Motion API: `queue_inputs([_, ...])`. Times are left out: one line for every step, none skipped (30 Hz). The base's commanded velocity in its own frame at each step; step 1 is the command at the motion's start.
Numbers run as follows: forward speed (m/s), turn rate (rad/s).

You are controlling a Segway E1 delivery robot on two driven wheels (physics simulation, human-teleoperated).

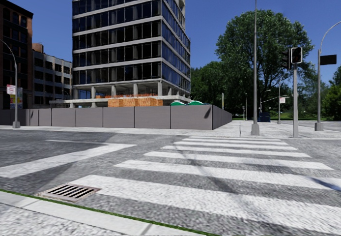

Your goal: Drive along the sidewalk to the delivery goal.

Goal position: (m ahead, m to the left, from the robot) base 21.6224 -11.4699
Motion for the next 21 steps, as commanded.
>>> queue_inputs([2.0,-0.1])
queue_inputs([2.0,-0.1])
queue_inputs([2.0,-0.17])
queue_inputs([2.0,-0.21])
queue_inputs([2.0,-0.23])
queue_inputs([2.0,-0.23])
queue_inputs([1.97,-0.25])
queue_inputs([1.88,-0.27])
queue_inputs([1.77,-0.28])
queue_inputs([1.77,-0.28])
queue_inputs([1.67,-0.29])
queue_inputs([1.6,-0.29])
queue_inputs([1.55,-0.3])
queue_inputs([1.55,-0.3])
queue_inputs([1.52,-0.33])
queue_inputs([1.5,-0.36])
queue_inputs([1.5,-0.36])
queue_inputs([1.5,-0.38])
queue_inputs([1.49,-0.38])
queue_inputs([1.49,-0.38])
queue_inputs([1.49,-0.38])
